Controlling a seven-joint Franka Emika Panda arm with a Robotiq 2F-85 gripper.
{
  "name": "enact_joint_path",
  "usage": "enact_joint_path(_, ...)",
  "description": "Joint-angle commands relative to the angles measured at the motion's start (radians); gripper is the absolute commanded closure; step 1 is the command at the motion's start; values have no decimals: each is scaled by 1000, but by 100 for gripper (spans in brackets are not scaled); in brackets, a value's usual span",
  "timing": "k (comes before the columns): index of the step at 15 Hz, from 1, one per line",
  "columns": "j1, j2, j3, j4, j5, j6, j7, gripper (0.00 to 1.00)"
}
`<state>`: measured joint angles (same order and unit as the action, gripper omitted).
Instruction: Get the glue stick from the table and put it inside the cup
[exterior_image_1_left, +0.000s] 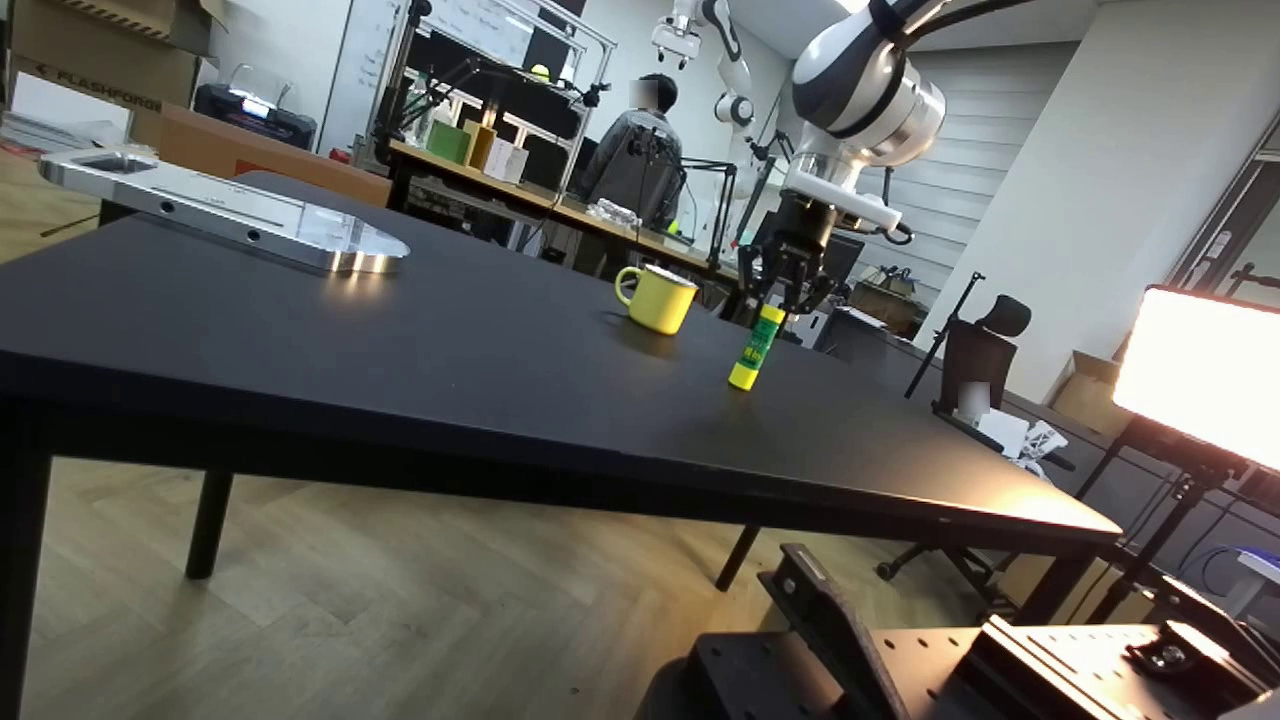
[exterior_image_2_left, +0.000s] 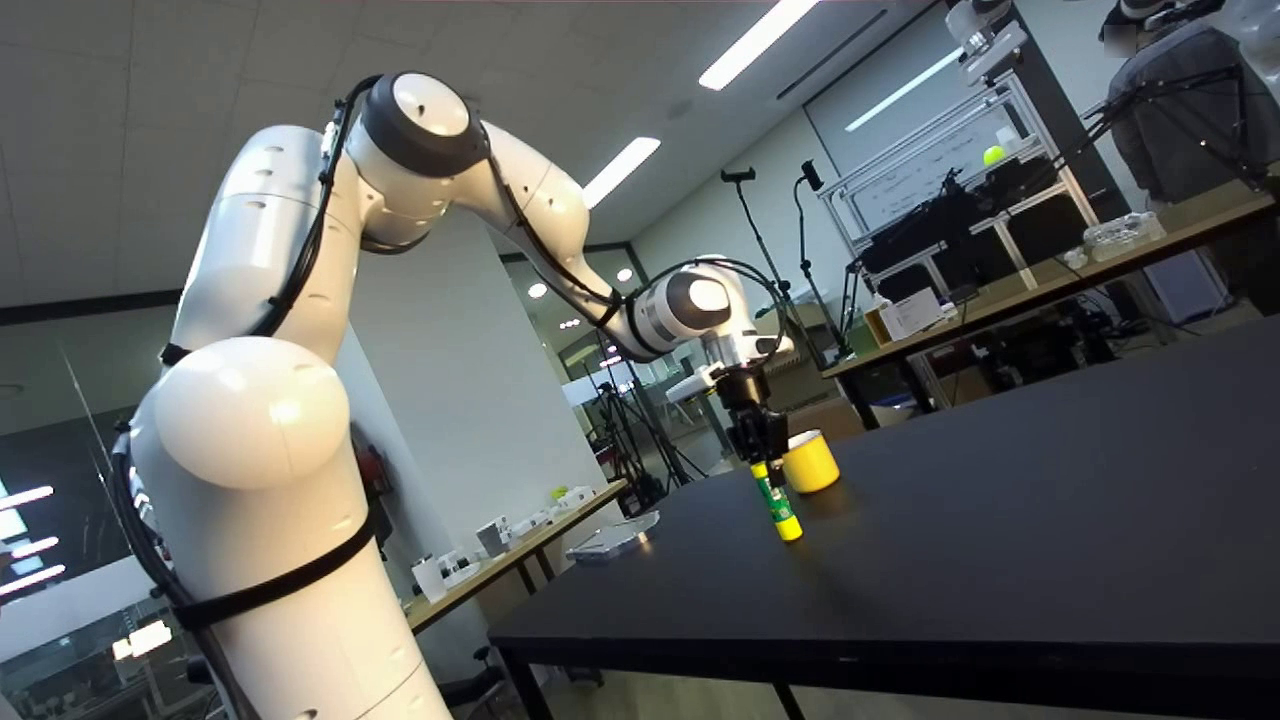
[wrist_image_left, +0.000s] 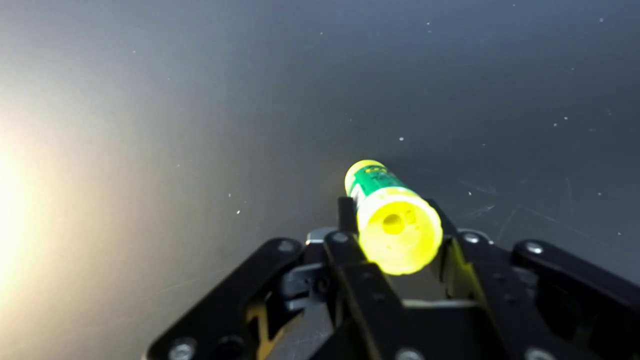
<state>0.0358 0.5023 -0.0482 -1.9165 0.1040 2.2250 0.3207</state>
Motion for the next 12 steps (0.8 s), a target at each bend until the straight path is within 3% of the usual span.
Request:
enact_joint_path(1,-3,-26,16,32,45,30,6,91)
enact_joint_path(10,24,5,38,209,37,144,4,91)
enact_joint_path(12,16,18,54,240,50,104,-18,91)
